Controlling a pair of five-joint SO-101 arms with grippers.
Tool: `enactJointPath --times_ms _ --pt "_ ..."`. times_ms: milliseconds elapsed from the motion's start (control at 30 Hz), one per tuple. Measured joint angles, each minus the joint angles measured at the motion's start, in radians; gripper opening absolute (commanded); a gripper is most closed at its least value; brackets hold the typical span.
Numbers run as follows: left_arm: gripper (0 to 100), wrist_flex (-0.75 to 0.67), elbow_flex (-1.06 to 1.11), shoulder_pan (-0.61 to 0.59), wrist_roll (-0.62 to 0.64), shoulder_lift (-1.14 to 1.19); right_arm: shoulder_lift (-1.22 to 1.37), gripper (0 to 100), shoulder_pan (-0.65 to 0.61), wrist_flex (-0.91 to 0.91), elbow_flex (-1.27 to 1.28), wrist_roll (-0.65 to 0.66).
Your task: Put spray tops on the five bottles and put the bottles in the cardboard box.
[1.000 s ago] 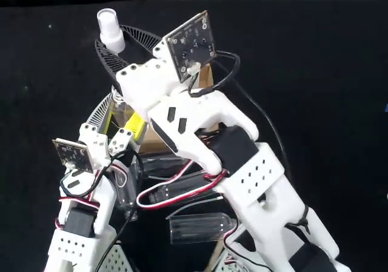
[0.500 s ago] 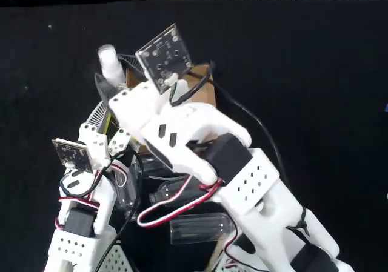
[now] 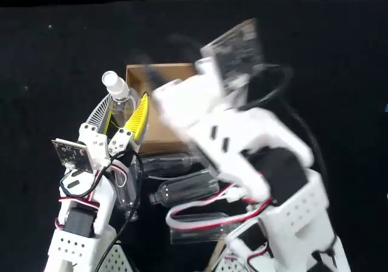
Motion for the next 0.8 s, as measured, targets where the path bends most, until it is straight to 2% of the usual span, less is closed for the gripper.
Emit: enactJointPath --times_ms 167,333,367,533,700,800 --pt "3 0.0 0.0 0.0 0.0 0.0 -0.028 18.1 0.322 0.074 0.157 0.0" --pt "3 -0.028 0.0 0.0 0.0 0.0 -0.028 0.5 0.534 0.012 0.439 0.0" --pt "3 -0.044 0.0 0.0 0.0 0.0 -0.028 2.3 0.562 -0.026 0.494 0.0" --pt "3 -0.172 0.0 0.0 0.0 0.0 -0.028 3.9 0.628 -0.287 0.783 -0.002" --pt "3 -0.373 0.0 -0.032 0.0 0.0 -0.028 3.9 0.628 -0.549 1.005 -0.002" --pt "3 -0.414 0.0 -0.064 0.0 0.009 -0.028 3.9 0.628 -0.654 1.08 -0.002"
